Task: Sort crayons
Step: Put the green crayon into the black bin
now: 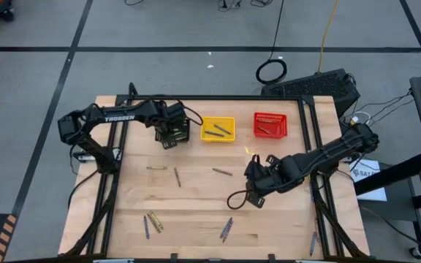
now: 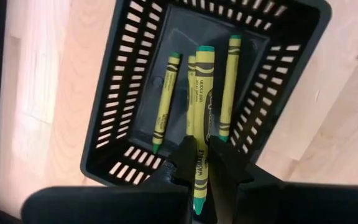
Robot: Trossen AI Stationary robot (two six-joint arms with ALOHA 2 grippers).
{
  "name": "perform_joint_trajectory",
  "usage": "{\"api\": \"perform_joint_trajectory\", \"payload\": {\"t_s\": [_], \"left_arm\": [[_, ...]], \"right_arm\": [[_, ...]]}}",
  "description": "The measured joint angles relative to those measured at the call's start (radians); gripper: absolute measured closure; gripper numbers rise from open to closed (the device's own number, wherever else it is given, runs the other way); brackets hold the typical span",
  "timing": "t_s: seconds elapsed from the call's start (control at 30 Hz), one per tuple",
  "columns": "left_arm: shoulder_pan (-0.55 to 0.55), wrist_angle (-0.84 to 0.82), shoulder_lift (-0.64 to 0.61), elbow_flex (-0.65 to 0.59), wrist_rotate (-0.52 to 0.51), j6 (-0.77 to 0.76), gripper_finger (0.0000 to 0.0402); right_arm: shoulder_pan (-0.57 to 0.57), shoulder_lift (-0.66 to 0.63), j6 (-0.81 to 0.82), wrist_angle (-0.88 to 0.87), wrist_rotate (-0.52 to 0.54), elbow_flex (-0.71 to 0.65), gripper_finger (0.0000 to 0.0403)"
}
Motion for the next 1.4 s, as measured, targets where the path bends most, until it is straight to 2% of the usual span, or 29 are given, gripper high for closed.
{"api": "perform_joint_trajectory", "payload": {"t_s": [0.5,0.9,1.0,1.1,1.4], "left_arm": [[0.000,0.004,0.000,0.000,0.039,0.047,0.0372],[0.000,0.063,0.004,0.000,0.006,0.069,0.0372],[0.000,0.075,0.004,0.000,0.042,0.047,0.0371],[0.000,0.073,0.004,0.000,0.084,0.046,0.0360],[-0.001,0.064,0.004,0.000,0.083,0.045,0.0293]], "right_arm": [[0.008,0.000,0.029,0.000,0.000,0.000,0.0312],[0.008,0.000,0.027,-0.001,0.023,0.000,0.0312],[0.008,0.000,0.026,0.000,0.023,0.000,0.0312],[0.008,0.000,0.026,-0.001,0.023,0.000,0.0312],[0.008,0.000,0.025,-0.007,0.023,0.000,0.0312]]}}
